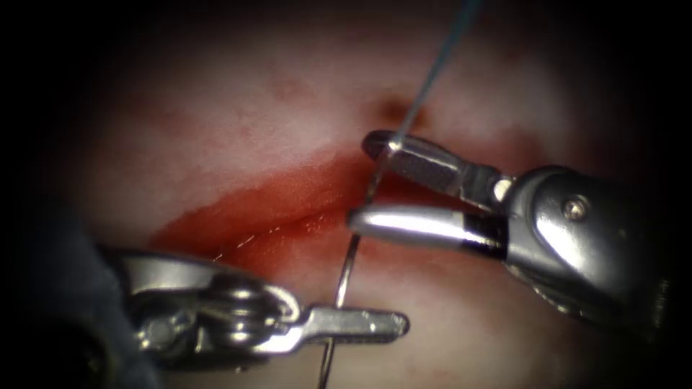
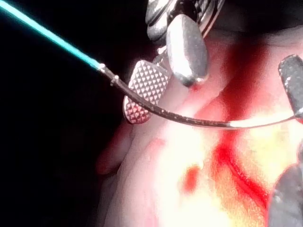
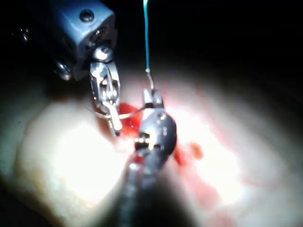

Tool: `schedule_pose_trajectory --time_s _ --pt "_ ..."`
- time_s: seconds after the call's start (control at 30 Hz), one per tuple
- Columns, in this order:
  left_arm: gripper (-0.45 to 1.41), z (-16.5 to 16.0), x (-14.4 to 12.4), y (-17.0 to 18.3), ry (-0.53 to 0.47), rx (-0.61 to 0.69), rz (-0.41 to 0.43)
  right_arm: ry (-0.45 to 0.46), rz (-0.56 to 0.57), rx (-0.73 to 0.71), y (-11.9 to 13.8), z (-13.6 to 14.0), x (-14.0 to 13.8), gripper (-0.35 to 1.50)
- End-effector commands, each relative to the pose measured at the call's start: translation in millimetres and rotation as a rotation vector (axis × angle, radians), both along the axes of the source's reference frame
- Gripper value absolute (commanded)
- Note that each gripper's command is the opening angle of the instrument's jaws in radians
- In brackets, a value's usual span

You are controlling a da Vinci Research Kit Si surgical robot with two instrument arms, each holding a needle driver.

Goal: Wound Closure
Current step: Pass the needle back to the left tool to regrasp, then handover the needle to the right.

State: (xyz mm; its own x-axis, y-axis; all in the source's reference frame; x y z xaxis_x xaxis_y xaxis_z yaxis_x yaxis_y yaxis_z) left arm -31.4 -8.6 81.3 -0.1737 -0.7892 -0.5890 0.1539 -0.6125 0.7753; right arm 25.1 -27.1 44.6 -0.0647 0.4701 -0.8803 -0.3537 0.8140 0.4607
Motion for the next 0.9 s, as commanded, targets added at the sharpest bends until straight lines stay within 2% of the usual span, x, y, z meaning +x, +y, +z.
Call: schedule_pose_trajectory --time_s 0.03,0.1,0.17,0.2,0.23,0.3,0.33,0.43,0.5,0.6,0.67,0.7,0.73,0.8,0.83,0.9 --pt "-0.45 -0.1 -0.2 1.1 -0.004 0.021 -0.004 -0.036 0.071 0.004 0.3 -0.5 1.3 1.33" --pt "-0.45 -0.1 -0.1 1.1 0.002 0.051 -0.006 -0.047 0.089 0.004 0.3 -0.5 1.3 1.33" --pt "-0.45 0.2 0.3 1.0 0.004 0.146 -0.019 -0.044 0.105 0.033 0.1 -0.6 1.0 1.33" --pt "-0.45 0.4 0.6 1.0 0.001 0.190 -0.026 -0.009 0.031 0.060 0.1 -0.6 0.8 1.28" --pt "-0.45 0.5 0.8 1.1 -0.003 0.287 -0.047 -0.016 -0.059 0.075 0.0 -0.5 0.5 1.06" --pt "-0.45 0.5 0.9 1.1 -0.006 0.326 -0.055 -0.037 -0.077 0.085 -0.1 -0.4 0.5 1.01" --pt "-0.45 0.6 1.0 0.9 -0.016 0.358 -0.064 -0.100 -0.107 0.124 -0.1 -0.3 0.6 0.98" --pt "-0.45 0.6 1.1 0.8 -0.018 0.393 -0.071 -0.127 -0.118 0.196 -0.2 -0.1 0.7 0.98" --pt "-0.45 0.4 1.0 0.4 -0.024 0.472 -0.070 -0.134 -0.116 0.266 -0.5 0.4 0.7 0.84" --pt "-0.45 0.1 0.5 0.0 -0.023 0.478 -0.079 -0.111 -0.081 0.348 -0.6 1.1 0.7 0.83" --pt "-0.45 0.0 0.3 -0.6 -0.021 0.464 -0.080 -0.095 -0.053 0.403 -0.8 1.8 0.4 0.61" --pt "-0.45 0.0 0.3 -0.6 -0.021 0.464 -0.080 -0.095 -0.053 0.403 -0.8 1.8 0.4 0.61" --pt "-0.45 -0.1 0.1 -1.0 -0.016 0.470 -0.075 -0.089 -0.050 0.414 -0.8 2.2 0.3 0.43" --pt "-0.45 -0.2 -0.3 -1.3 0.006 0.472 -0.077 -0.082 -0.043 0.430 -0.7 2.6 0.2 0.43" --pt "-0.45 -0.2 -0.4 -1.3 0.006 0.478 -0.076 -0.082 -0.043 0.429 -0.7 2.7 0.3 0.31" --pt "-0.45 -0.2 -0.7 -1.4 0.005 0.486 -0.070 -0.079 -0.038 0.437 -0.9 2.9 0.5 0.26"
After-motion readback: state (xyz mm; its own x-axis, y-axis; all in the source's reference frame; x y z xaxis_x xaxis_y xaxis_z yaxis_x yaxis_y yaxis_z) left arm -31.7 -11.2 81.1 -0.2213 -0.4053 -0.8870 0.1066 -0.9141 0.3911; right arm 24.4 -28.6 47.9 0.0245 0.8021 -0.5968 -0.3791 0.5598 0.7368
